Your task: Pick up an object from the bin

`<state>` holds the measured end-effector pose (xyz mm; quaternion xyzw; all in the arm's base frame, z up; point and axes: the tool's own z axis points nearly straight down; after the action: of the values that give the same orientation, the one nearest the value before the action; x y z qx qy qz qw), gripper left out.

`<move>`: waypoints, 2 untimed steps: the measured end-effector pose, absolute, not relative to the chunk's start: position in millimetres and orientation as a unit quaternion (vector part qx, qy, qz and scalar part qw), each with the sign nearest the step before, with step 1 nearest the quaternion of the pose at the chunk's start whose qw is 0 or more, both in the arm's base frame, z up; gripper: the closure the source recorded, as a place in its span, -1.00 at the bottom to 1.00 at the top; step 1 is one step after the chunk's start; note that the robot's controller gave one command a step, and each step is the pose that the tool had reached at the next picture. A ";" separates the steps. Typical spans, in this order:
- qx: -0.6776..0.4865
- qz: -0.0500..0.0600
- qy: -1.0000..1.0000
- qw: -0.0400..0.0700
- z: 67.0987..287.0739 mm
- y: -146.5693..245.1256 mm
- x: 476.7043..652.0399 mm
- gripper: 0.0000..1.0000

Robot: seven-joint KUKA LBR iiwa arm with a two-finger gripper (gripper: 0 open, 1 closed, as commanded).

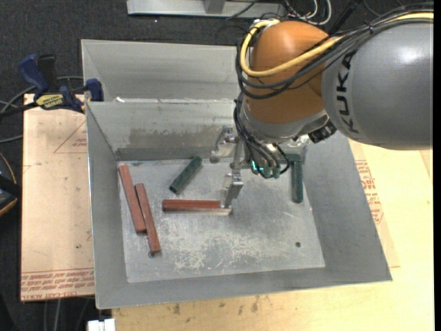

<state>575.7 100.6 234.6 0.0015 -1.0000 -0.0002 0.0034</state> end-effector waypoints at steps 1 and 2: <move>0.000 -0.001 -1.000 0.000 239.0 100.1 577.3 -1.00; -0.030 -0.001 -1.000 -0.004 204.1 97.7 569.1 -1.00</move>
Offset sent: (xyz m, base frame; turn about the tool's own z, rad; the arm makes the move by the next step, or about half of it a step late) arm -0.0392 -0.0110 -0.1527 0.2575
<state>569.1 97.7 204.1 -0.0298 -0.9995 -0.0012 -0.0035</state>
